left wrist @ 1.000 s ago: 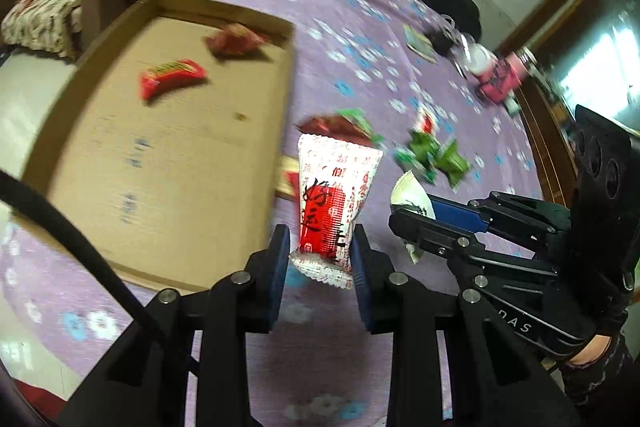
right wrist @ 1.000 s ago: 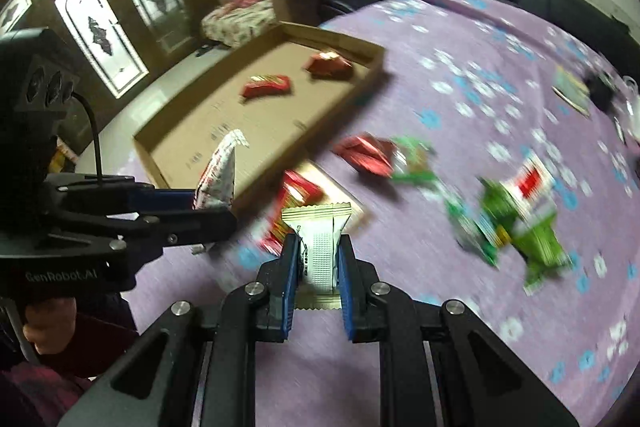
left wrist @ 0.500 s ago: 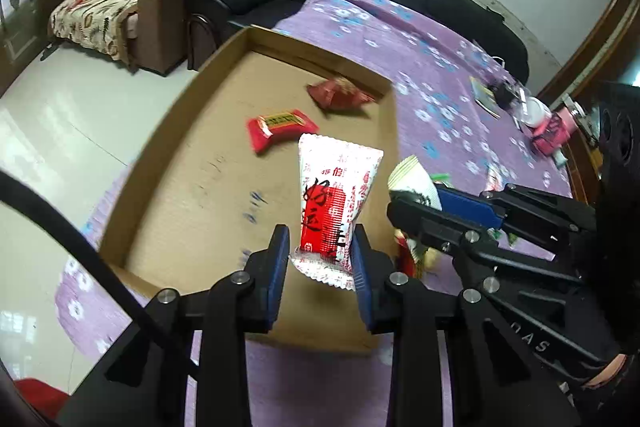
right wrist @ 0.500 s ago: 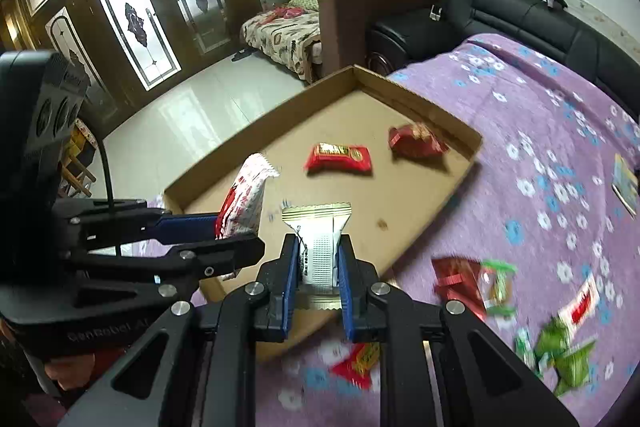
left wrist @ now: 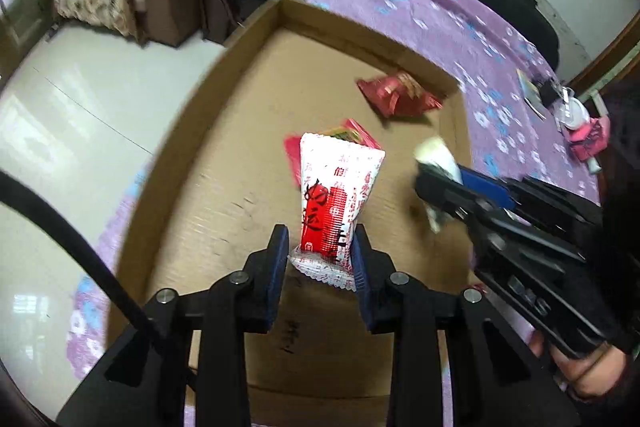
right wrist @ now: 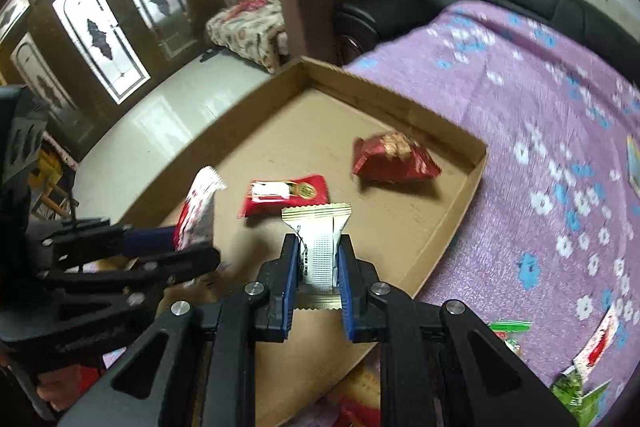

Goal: Organize snacks
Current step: 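Carry both packs over the cardboard box and open both tools, then move both tools back over the snacks on the bedspread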

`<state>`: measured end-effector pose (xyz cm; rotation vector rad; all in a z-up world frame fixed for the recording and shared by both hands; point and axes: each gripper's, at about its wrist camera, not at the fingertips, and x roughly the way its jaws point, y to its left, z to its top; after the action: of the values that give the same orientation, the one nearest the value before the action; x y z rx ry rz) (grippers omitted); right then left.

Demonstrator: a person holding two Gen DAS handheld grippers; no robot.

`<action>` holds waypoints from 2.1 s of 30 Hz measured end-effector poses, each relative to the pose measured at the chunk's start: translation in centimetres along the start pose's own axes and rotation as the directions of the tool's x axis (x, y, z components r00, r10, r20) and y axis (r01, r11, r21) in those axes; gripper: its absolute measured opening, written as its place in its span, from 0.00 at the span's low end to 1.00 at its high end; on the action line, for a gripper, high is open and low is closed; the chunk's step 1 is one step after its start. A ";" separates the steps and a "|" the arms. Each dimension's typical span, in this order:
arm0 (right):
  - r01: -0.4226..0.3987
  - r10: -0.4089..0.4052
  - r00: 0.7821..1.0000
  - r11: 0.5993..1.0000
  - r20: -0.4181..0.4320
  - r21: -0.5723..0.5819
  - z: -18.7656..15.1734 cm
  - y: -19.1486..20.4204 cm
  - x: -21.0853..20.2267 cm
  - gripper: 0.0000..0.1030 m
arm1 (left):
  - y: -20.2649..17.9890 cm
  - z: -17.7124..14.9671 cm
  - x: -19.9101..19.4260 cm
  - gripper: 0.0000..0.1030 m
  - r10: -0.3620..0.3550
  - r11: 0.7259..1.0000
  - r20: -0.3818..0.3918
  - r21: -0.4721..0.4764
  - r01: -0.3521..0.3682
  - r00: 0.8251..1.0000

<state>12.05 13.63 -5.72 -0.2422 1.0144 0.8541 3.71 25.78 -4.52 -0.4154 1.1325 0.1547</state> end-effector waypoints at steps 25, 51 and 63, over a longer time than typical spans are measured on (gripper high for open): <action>0.077 -0.077 0.997 0.997 -0.031 0.030 2.4 -1.3 2.3 0.23 | -0.2 4.5 2.6 0.39 0.152 0.988 0.003 0.039 -0.152 0.988; 0.070 -0.072 0.996 0.997 0.051 0.039 -7.8 -7.9 -10.6 0.56 | -8.4 -4.0 -3.2 0.77 0.110 0.991 0.095 0.069 -0.117 0.989; 0.052 -0.058 0.998 0.985 0.034 0.163 -14.6 -13.4 -13.1 0.57 | -15.8 -8.8 1.3 0.77 0.148 0.973 0.034 0.174 -0.152 0.988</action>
<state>9.10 -9.93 -5.42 -0.1140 1.0308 0.7194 1.98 7.71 -5.01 -0.1703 1.1464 0.1893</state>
